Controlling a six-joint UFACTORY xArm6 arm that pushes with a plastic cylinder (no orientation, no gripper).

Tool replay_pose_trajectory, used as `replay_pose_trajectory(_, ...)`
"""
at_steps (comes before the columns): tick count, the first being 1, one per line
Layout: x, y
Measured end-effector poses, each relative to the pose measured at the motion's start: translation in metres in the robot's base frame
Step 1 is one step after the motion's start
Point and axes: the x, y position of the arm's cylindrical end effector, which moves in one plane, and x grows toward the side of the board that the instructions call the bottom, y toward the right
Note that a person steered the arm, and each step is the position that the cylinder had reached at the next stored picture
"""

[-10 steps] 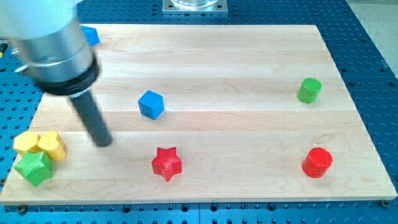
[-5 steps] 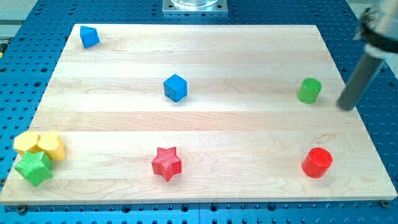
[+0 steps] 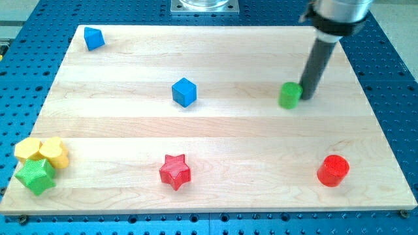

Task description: Move the green circle into the yellow heart

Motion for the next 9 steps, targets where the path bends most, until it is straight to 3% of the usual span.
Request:
replay_pose_trajectory(1,0.059,-0.069)
replay_pose_trajectory(2,0.032,-0.024)
replay_pose_trajectory(3,0.020,-0.041)
replay_pose_trajectory(4,0.054,-0.143)
replay_pose_trajectory(5,0.043,-0.195)
replay_pose_trajectory(7,0.057,-0.293)
replay_pose_trajectory(9,0.101,-0.338)
